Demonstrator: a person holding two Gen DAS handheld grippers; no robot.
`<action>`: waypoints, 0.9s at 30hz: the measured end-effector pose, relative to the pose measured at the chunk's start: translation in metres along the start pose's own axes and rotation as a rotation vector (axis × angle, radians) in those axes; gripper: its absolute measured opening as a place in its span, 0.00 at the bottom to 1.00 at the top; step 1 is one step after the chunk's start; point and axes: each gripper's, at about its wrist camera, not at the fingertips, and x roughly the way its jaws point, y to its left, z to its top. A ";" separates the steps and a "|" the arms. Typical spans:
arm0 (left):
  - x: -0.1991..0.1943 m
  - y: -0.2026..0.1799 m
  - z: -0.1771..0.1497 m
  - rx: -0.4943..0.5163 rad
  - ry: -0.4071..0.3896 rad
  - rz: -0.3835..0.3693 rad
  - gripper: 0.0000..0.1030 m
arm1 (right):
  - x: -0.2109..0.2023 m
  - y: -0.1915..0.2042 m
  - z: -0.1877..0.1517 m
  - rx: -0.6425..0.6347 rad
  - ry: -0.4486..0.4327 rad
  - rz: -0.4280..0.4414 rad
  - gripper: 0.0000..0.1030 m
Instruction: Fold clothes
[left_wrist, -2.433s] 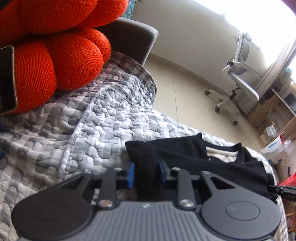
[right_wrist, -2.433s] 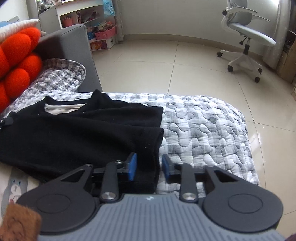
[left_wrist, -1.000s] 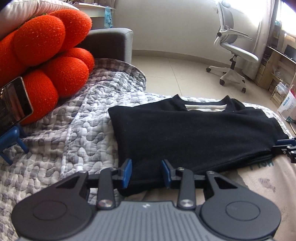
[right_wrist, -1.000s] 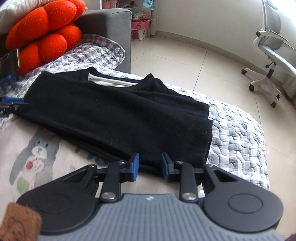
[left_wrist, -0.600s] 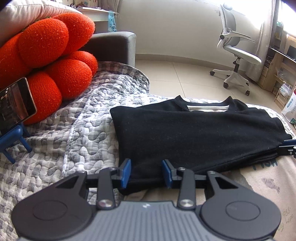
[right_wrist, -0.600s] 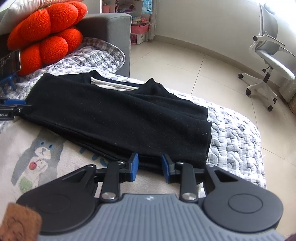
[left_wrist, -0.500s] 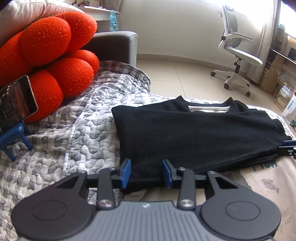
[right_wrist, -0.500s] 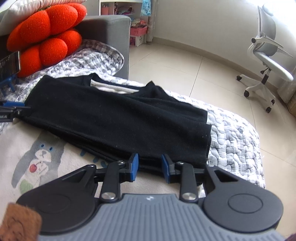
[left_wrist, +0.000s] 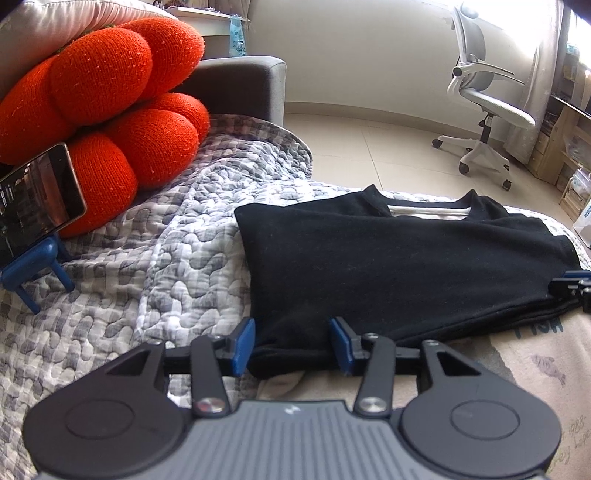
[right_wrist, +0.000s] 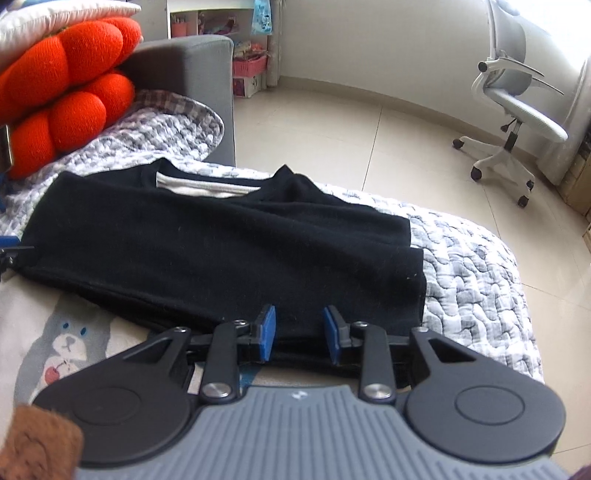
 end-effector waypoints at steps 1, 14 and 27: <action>0.000 0.000 0.000 0.001 0.001 0.002 0.45 | 0.000 0.001 0.000 -0.004 0.001 -0.001 0.33; 0.002 0.001 0.000 0.002 0.006 0.009 0.48 | 0.000 0.006 0.002 0.007 -0.018 0.005 0.34; 0.001 -0.001 0.000 0.012 0.005 0.015 0.48 | 0.000 0.010 0.001 -0.013 0.029 0.020 0.36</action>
